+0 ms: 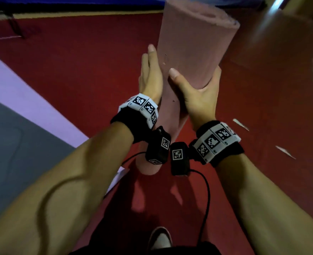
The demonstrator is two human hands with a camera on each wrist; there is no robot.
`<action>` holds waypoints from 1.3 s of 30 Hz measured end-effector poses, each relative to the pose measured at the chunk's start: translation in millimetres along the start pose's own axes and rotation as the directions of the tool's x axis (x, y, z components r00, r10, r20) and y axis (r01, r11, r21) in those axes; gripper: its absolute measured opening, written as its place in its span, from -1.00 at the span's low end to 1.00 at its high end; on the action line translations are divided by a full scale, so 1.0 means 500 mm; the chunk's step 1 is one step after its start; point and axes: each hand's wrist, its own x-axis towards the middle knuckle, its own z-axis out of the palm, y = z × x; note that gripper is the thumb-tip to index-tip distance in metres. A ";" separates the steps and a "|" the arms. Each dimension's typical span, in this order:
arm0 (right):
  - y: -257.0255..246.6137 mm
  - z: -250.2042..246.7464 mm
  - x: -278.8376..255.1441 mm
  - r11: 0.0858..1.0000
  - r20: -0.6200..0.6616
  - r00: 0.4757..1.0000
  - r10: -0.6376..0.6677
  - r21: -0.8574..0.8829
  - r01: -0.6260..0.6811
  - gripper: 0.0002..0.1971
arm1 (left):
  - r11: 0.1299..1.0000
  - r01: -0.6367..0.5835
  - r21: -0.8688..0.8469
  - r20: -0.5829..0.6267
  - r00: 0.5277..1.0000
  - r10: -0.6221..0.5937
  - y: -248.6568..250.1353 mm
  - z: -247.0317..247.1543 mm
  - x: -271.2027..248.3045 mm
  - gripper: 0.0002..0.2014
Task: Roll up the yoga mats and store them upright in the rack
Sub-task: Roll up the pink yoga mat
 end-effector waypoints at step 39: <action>0.304 -0.211 0.272 0.964 -0.272 0.960 -0.068 -0.265 -0.007 0.13 | 0.945 -0.217 0.246 0.265 0.952 0.150 -0.303 0.330 0.140 -0.69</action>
